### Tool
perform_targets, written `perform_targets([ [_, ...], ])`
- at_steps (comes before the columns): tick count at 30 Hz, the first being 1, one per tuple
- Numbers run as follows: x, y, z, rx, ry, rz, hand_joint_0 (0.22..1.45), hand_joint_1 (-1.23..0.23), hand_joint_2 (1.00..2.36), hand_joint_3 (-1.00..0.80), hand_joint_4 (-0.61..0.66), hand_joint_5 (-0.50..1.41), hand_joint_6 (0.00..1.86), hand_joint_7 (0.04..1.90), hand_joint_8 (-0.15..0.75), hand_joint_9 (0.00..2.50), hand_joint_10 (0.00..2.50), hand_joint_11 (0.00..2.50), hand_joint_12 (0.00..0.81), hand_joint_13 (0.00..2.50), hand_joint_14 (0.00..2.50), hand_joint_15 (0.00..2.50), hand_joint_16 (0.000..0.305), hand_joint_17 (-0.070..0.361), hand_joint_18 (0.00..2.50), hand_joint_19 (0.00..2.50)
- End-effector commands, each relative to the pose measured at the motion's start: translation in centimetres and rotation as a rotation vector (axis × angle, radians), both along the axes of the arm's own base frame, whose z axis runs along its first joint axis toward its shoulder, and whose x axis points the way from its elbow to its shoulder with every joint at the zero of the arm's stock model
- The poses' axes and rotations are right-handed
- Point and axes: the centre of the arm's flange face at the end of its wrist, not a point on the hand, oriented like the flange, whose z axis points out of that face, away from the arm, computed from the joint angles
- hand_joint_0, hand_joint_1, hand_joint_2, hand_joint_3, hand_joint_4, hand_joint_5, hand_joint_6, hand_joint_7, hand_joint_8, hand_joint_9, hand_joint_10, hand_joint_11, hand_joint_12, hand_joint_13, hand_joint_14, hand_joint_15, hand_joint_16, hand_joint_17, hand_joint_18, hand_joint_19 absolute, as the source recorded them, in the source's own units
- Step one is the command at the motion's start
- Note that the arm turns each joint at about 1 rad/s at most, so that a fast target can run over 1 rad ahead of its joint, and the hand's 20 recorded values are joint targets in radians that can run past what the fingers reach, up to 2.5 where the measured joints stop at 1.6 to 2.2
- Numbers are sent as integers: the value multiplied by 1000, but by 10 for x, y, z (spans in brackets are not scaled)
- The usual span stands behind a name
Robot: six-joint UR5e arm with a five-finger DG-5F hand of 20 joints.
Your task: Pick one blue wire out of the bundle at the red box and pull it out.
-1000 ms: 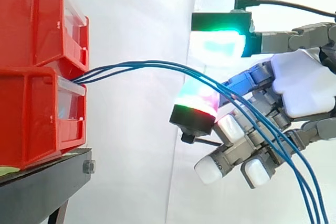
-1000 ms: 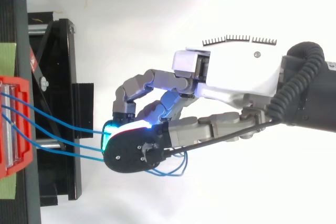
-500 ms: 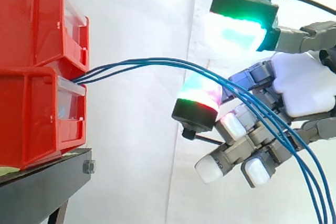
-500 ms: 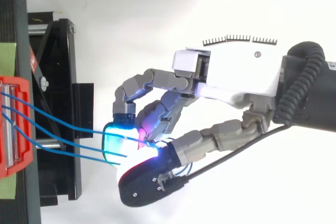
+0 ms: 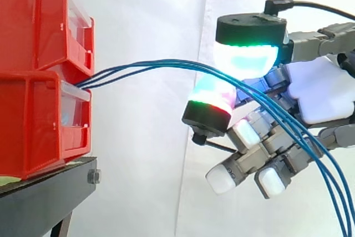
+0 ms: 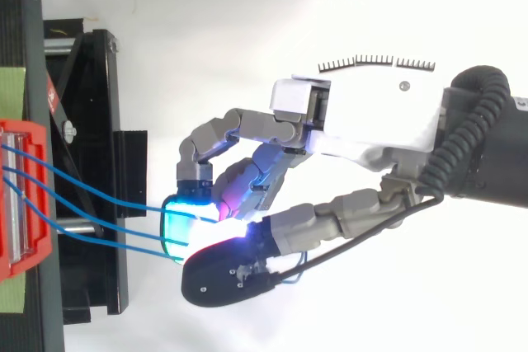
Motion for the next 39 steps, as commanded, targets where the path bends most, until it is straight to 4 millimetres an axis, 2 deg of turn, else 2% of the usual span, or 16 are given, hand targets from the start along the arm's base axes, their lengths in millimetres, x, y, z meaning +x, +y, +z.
perform_targets([
  [1,0,0,1,0,-1,0,637,-853,1021,-160,214,-201,877,1054,368,807,16,611,479,656,12,318,62,140,742,470],
  [10,0,0,0,0,1,0,727,-900,1020,-176,245,-217,872,994,350,748,17,600,471,651,10,293,62,139,751,425],
  [14,0,0,1,0,-1,0,645,-784,1020,-86,235,-214,845,991,355,755,15,574,471,637,11,305,63,141,747,457],
  [19,0,0,1,0,-1,0,582,-662,1006,-39,252,-182,808,960,410,819,12,539,540,674,11,318,76,170,804,470],
  [21,0,0,1,0,-1,0,550,-575,1003,-77,266,-165,779,980,431,836,11,518,560,668,9,323,80,180,796,491],
  [23,0,0,1,0,-1,0,544,-549,1004,-101,265,-161,771,997,433,836,14,520,558,663,11,329,80,180,781,494],
  [24,0,0,1,0,-1,0,526,-495,1008,-159,250,-152,750,1042,424,834,12,517,550,649,9,324,78,176,749,515],
  [27,0,0,-1,0,2,0,496,-458,1013,-288,197,-151,740,1129,393,815,14,537,502,605,11,336,68,153,664,551],
  [31,0,0,-1,0,2,0,457,-499,1007,-412,227,-161,796,1080,410,840,13,545,522,628,10,337,72,162,709,536],
  [34,0,0,1,0,-1,0,450,-615,1001,-479,249,-171,828,1103,418,850,16,577,527,642,10,337,72,163,732,524],
  [36,0,0,1,0,-1,2,486,-727,1001,-481,253,-182,849,1105,402,836,15,595,512,635,12,325,68,154,720,505],
  [39,0,1,-1,1,2,6,569,-808,1003,-446,238,-190,862,1090,375,811,20,604,485,624,11,313,63,142,696,503],
])
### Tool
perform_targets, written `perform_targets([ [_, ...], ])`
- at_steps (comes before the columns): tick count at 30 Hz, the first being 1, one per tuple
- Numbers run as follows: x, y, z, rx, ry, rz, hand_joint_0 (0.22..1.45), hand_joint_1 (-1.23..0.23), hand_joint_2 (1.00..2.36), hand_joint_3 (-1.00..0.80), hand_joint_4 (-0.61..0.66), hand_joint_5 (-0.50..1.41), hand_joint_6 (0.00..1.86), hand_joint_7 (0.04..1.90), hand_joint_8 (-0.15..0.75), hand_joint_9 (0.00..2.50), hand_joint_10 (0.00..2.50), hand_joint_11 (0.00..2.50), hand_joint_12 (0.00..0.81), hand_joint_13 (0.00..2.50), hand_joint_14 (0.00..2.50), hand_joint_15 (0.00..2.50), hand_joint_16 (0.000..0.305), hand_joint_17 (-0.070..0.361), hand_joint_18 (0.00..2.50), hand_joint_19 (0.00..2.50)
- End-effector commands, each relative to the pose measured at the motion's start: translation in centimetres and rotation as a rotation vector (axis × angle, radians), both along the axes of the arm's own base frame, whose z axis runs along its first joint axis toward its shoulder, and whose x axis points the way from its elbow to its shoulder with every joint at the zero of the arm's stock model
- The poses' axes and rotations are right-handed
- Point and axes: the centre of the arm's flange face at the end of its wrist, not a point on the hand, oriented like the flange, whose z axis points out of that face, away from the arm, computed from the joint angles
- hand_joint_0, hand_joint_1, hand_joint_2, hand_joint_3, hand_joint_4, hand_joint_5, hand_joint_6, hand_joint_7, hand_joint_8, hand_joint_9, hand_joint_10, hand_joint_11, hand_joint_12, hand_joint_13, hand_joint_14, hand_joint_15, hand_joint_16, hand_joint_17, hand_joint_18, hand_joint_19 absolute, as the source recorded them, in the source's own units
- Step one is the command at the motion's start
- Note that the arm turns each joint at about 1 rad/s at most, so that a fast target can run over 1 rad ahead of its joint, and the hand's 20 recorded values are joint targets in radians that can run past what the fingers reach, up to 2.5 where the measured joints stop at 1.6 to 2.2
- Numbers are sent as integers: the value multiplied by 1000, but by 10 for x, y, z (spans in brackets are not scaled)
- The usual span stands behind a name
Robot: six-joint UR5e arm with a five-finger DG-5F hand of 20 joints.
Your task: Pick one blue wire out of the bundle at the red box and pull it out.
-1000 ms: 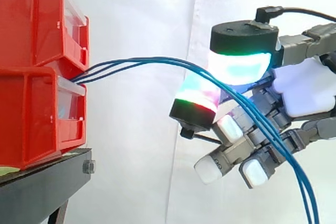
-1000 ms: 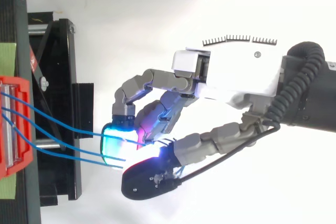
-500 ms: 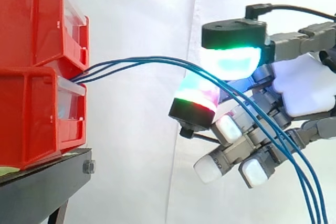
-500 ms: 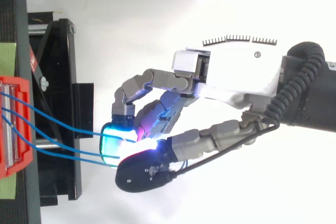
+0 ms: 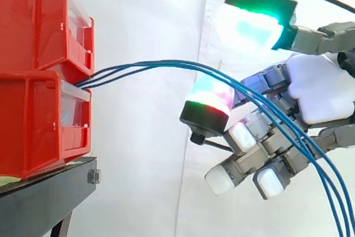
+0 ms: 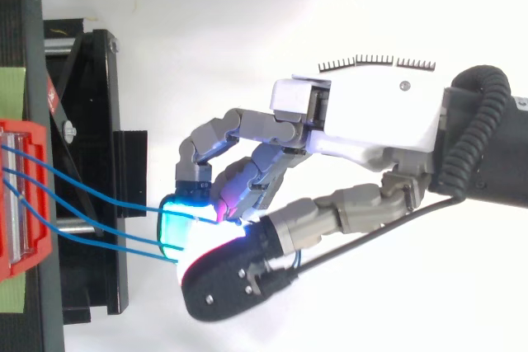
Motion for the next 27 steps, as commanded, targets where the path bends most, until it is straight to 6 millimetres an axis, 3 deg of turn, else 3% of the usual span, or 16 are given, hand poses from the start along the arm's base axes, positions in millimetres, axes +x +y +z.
perform_targets([
  [1,0,0,1,1,-1,4,586,-815,1004,-438,238,-192,864,1088,375,809,18,598,481,622,11,314,62,140,698,495],
  [6,0,1,1,2,-1,10,662,-845,1009,-376,197,-206,880,1036,357,769,18,605,471,624,11,298,61,137,716,455],
  [16,0,0,0,10,1,13,674,-849,1013,-310,184,-209,879,1023,354,758,17,597,471,616,12,293,61,137,716,454],
  [22,0,-1,0,13,1,12,807,-913,1016,-261,207,-220,886,1021,344,707,15,592,468,617,9,270,60,135,712,389],
  [27,0,-2,1,12,-1,11,848,-917,1017,-208,91,-256,879,966,297,510,13,503,446,536,9,253,59,133,655,367],
])
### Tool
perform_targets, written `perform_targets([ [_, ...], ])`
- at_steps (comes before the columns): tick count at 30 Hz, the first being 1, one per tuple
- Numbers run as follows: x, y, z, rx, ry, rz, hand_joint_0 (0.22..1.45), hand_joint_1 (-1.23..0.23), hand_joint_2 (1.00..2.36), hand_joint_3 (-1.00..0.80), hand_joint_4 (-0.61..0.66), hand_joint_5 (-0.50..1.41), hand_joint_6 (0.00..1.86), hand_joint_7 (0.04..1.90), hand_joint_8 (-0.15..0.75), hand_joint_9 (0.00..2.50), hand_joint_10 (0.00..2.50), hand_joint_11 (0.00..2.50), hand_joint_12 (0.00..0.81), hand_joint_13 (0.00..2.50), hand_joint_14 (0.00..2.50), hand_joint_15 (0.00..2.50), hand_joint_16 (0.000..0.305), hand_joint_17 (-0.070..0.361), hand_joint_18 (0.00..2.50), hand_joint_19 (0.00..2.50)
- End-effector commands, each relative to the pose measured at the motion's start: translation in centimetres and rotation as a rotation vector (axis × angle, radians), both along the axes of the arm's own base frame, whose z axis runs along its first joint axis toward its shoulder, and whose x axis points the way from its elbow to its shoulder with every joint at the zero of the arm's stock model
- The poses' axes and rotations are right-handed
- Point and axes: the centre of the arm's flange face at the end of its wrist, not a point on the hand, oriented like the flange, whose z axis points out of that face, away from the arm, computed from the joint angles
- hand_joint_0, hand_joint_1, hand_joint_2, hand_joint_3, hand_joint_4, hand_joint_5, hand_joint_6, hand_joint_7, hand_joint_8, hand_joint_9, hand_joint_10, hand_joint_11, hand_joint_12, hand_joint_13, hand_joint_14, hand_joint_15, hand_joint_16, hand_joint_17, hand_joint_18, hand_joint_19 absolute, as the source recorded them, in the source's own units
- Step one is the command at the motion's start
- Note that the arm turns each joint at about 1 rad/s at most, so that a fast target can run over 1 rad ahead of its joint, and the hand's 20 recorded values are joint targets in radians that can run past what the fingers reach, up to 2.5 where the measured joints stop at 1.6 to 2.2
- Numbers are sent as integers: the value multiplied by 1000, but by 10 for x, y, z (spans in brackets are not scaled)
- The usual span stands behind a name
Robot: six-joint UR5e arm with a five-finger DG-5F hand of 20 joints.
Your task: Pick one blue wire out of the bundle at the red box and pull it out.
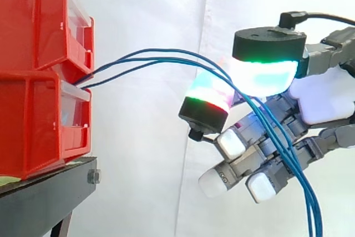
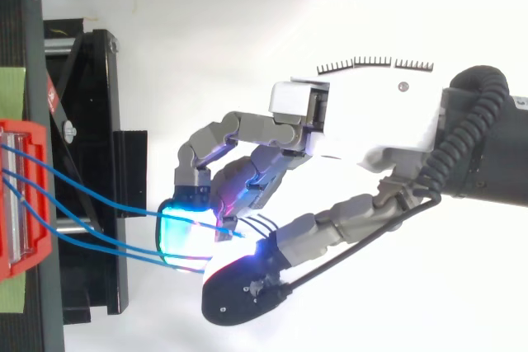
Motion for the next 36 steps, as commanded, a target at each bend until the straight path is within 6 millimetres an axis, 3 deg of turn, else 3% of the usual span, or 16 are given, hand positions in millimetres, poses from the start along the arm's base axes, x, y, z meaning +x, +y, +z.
perform_targets([
  [1,0,0,-1,0,1,0,844,-924,1017,-221,91,-256,877,968,297,505,14,498,446,534,9,250,59,132,659,358],
  [5,0,0,0,0,-1,0,690,-951,1008,-396,178,-252,854,979,306,502,15,523,455,536,8,234,61,138,715,326],
  [9,0,0,0,0,1,0,531,-826,1000,-500,232,-230,838,1003,348,596,14,533,486,558,10,278,65,147,707,399],
  [12,0,0,0,0,-1,0,498,-735,1000,-500,238,-208,832,1034,376,685,14,544,499,580,10,290,68,153,718,440],
  [16,0,0,-1,0,1,0,507,-681,1000,-500,233,-192,835,1041,384,734,14,550,505,603,11,289,68,152,729,452],
  [18,0,0,-1,0,1,1,567,-653,1008,-399,218,-181,842,1068,373,769,15,558,486,601,10,286,64,143,719,463],
  [25,0,0,-1,0,1,0,585,-729,1019,-219,187,-185,864,1105,372,781,15,584,481,610,10,296,63,141,727,456],
  [28,0,0,0,1,-1,-1,618,-816,1017,-254,174,-197,877,1050,366,759,15,589,478,606,10,291,62,140,722,444],
  [32,0,0,0,0,-1,0,682,-918,1000,-495,211,-205,877,1031,356,726,17,576,473,599,10,273,62,139,721,401],
  [36,0,-1,-1,3,1,5,659,-949,1000,-500,216,-208,879,1024,348,714,15,583,469,601,10,266,62,138,732,390],
])
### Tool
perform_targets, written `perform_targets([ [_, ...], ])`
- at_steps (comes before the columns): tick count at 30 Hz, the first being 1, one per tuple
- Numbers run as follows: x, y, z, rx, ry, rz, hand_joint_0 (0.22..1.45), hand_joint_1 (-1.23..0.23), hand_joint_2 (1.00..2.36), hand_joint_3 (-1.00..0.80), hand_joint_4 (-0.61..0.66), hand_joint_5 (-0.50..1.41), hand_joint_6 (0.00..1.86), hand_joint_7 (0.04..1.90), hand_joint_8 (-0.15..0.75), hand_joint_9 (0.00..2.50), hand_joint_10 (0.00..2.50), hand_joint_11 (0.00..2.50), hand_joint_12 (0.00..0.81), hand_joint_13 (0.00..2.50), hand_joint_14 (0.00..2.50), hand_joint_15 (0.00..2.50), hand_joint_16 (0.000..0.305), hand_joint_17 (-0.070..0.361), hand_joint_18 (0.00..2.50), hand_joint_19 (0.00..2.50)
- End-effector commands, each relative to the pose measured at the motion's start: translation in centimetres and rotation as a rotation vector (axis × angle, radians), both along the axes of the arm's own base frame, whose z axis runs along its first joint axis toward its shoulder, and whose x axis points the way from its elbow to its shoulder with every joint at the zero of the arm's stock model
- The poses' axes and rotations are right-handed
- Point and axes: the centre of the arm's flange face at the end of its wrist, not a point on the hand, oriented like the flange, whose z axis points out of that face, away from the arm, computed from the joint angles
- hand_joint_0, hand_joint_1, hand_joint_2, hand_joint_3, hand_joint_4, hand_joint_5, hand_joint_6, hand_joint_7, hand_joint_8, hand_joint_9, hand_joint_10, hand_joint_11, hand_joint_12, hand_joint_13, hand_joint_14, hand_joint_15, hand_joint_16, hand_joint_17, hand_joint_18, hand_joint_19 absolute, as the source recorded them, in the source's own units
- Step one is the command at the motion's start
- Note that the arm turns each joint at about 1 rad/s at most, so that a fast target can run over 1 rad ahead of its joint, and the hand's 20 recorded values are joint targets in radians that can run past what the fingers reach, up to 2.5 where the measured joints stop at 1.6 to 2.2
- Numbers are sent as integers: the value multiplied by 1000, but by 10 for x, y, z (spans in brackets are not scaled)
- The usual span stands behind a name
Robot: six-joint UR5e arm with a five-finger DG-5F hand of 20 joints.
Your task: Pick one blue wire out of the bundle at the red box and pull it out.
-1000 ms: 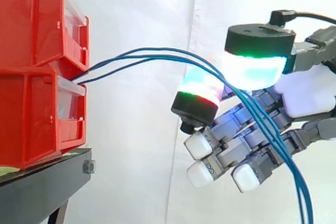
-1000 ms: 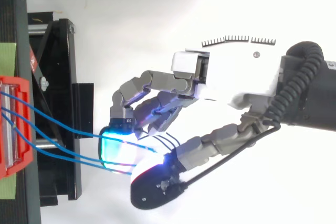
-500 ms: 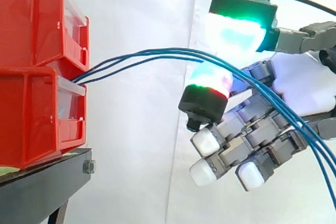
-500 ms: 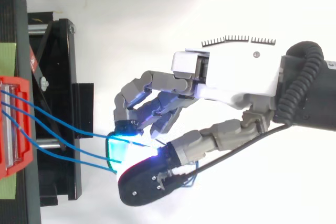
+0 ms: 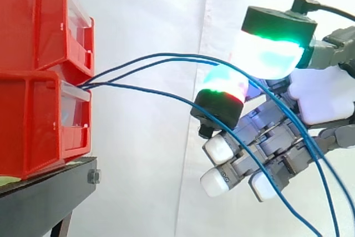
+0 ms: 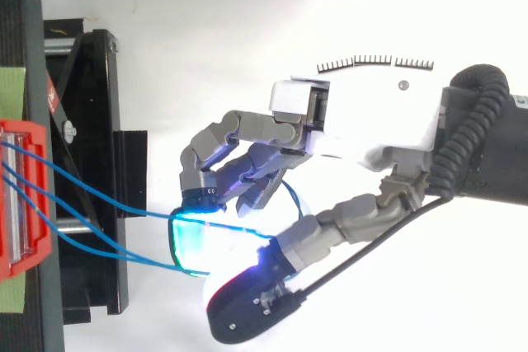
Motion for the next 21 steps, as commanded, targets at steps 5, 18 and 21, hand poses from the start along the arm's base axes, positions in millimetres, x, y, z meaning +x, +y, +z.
perform_targets([
  [5,0,0,-1,2,1,12,512,-761,1000,-500,229,-200,870,1012,370,737,15,580,491,605,10,295,66,148,736,440],
  [18,0,-1,0,2,0,10,629,-813,1009,-387,188,-191,865,1060,358,770,16,593,476,612,10,289,62,138,725,453],
  [21,0,-1,-1,2,1,13,649,-869,1008,-404,211,-209,871,1045,346,703,15,581,470,579,11,279,61,138,704,434],
])
